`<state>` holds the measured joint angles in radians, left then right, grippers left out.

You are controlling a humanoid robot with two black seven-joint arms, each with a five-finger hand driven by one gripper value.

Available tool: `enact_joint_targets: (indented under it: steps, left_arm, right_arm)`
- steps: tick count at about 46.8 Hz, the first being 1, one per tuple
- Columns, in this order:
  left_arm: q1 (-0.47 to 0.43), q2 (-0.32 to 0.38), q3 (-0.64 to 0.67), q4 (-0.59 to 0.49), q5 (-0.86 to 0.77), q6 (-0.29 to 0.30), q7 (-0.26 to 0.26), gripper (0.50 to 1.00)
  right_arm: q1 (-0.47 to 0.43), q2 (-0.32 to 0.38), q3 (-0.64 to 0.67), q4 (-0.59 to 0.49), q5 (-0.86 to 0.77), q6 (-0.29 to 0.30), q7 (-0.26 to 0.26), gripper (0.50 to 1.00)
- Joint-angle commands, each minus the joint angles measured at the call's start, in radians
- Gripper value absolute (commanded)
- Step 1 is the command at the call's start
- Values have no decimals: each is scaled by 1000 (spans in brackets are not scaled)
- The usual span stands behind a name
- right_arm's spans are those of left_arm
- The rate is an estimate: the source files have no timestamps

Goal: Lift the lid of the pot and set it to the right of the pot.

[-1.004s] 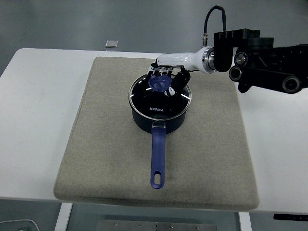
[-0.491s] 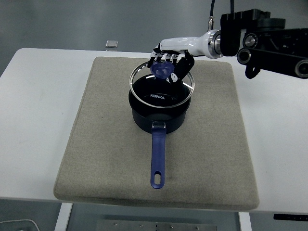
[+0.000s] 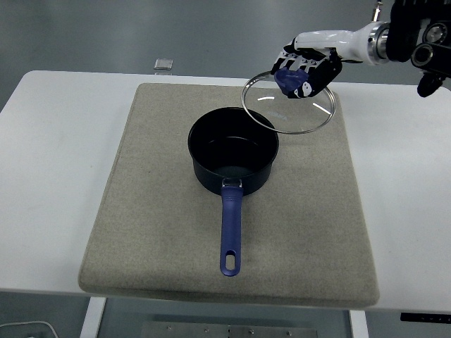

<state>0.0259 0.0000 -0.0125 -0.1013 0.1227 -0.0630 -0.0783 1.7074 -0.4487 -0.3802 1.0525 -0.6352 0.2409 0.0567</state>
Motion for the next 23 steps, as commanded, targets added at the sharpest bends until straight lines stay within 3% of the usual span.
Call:
enact_joint_targets:
  steps: [1, 9, 23]
  left_arm:
    - [0, 0, 0, 0, 0, 0, 0, 1000]
    - [0, 0, 0, 0, 0, 0, 0, 1000]
    - [0, 0, 0, 0, 0, 0, 0, 1000]
  right_arm:
    - [-31, -22, 6, -23, 0, 6, 0, 500]
    - [-80, -71, 12, -49, 0, 3, 3, 500]
    - [-173, -71, 14, -69, -1, -43, 14, 500]
